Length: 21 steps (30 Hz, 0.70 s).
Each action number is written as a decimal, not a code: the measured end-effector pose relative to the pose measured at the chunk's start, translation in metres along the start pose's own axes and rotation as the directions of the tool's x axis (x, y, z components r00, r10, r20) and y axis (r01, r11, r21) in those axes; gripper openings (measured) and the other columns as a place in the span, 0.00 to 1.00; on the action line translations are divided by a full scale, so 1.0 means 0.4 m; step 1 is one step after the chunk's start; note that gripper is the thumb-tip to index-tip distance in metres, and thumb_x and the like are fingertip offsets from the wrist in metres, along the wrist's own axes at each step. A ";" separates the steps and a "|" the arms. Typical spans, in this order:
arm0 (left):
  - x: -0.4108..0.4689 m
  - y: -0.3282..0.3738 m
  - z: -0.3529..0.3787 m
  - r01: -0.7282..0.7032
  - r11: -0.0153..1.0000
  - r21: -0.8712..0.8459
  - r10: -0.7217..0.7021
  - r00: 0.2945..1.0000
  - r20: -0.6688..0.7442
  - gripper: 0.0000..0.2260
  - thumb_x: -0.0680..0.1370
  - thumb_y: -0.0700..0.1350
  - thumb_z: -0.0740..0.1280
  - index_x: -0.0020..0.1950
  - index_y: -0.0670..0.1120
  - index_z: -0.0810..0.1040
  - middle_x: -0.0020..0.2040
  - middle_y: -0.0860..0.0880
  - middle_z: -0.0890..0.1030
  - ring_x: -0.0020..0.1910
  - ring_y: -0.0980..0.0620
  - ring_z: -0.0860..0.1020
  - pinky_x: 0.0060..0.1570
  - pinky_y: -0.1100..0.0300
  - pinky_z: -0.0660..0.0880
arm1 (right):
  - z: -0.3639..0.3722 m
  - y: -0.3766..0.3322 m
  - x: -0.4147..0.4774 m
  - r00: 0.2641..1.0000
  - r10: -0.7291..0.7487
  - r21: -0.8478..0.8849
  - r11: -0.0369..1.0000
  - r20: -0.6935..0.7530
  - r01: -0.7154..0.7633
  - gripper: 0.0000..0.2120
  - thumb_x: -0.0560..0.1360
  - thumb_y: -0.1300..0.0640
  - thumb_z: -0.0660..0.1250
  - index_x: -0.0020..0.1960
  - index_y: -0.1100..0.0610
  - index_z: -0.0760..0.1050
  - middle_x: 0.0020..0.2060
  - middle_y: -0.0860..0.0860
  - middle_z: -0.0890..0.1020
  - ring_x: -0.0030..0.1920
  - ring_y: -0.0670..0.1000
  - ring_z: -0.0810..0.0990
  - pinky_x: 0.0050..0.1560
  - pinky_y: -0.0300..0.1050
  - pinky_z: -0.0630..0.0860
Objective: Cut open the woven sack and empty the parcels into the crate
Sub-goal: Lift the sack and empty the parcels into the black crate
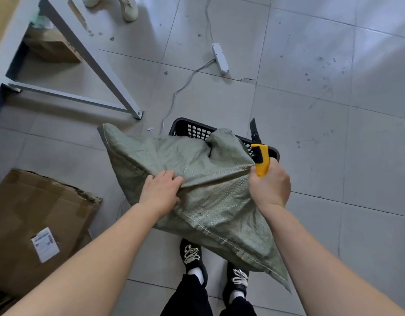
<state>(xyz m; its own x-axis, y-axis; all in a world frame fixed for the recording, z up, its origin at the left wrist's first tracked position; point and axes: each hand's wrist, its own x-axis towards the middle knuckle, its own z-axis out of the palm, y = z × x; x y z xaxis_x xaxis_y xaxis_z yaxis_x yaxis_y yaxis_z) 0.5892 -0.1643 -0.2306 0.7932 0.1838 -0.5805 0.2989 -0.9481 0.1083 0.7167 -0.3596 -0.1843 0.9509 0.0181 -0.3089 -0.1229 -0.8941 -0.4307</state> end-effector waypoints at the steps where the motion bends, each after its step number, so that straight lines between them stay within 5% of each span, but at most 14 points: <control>1: 0.004 -0.003 0.003 -0.033 0.999 -0.022 0.034 0.999 0.018 0.27 0.70 0.57 0.71 0.65 0.53 0.66 0.61 0.50 0.69 0.64 0.47 0.68 0.58 0.50 0.68 | 0.006 0.002 -0.002 1.000 0.003 0.007 1.000 0.003 -0.003 0.08 0.77 0.56 0.65 0.42 0.57 0.68 0.29 0.47 0.68 0.36 0.56 0.71 0.37 0.45 0.63; 4: 0.005 -0.006 0.000 -0.136 0.979 -0.155 0.156 0.980 0.124 0.42 0.63 0.63 0.73 0.72 0.58 0.57 0.69 0.50 0.61 0.68 0.46 0.62 0.62 0.47 0.71 | 0.014 0.013 -0.002 1.000 0.023 0.031 0.999 -0.003 -0.023 0.08 0.77 0.56 0.65 0.42 0.57 0.68 0.29 0.47 0.68 0.36 0.56 0.71 0.37 0.45 0.62; 6: 0.001 -0.002 0.000 -0.203 0.966 -0.160 0.233 0.953 0.193 0.44 0.60 0.67 0.73 0.72 0.60 0.58 0.74 0.50 0.54 0.73 0.44 0.55 0.67 0.44 0.67 | 0.016 0.020 0.002 0.999 0.048 0.038 0.998 -0.013 -0.048 0.08 0.77 0.56 0.65 0.43 0.57 0.69 0.29 0.47 0.68 0.36 0.57 0.70 0.37 0.45 0.62; 9: 0.002 0.014 0.010 -0.267 0.962 -0.051 0.272 0.937 0.220 0.35 0.63 0.61 0.74 0.66 0.58 0.64 0.76 0.47 0.53 0.76 0.42 0.50 0.68 0.41 0.65 | 0.019 0.025 0.011 0.997 0.071 0.065 0.995 -0.022 -0.069 0.09 0.77 0.55 0.65 0.42 0.57 0.69 0.29 0.47 0.68 0.36 0.57 0.71 0.37 0.45 0.64; 13: 0.025 0.069 -0.004 -0.269 0.960 0.078 0.266 0.963 0.052 0.13 0.75 0.45 0.63 0.60 0.53 0.74 0.67 0.46 0.67 0.68 0.45 0.64 0.66 0.45 0.64 | 0.031 0.027 0.007 0.996 0.063 0.059 0.996 0.061 -0.067 0.10 0.76 0.52 0.66 0.41 0.56 0.68 0.32 0.50 0.72 0.37 0.58 0.73 0.38 0.46 0.66; 18: 0.048 0.090 -0.059 -0.085 0.942 -0.324 0.045 0.990 -0.131 0.02 0.77 0.44 0.60 0.48 0.49 0.71 0.49 0.48 0.77 0.52 0.44 0.74 0.43 0.53 0.71 | 0.025 0.051 -0.031 0.987 0.050 -0.045 0.998 0.153 -0.043 0.11 0.75 0.47 0.66 0.45 0.56 0.73 0.42 0.56 0.80 0.46 0.61 0.78 0.41 0.48 0.70; 21: 0.049 0.113 -0.110 -0.032 0.914 -0.403 -0.057 0.977 -0.207 0.03 0.79 0.46 0.60 0.51 0.48 0.69 0.43 0.46 0.79 0.40 0.44 0.73 0.37 0.54 0.67 | 0.004 0.068 -0.056 0.981 0.030 -0.076 0.997 0.193 -0.015 0.15 0.75 0.42 0.66 0.42 0.54 0.71 0.39 0.54 0.79 0.44 0.60 0.77 0.39 0.47 0.67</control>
<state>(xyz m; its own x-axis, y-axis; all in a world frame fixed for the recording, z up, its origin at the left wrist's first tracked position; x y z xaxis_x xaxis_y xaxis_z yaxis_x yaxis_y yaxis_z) 0.6416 -0.1921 -0.2017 0.8677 0.2874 -0.4057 0.4618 -0.7682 0.4434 0.6915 -0.3834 -0.1906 0.8741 0.0774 -0.4795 -0.1157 -0.9256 -0.3604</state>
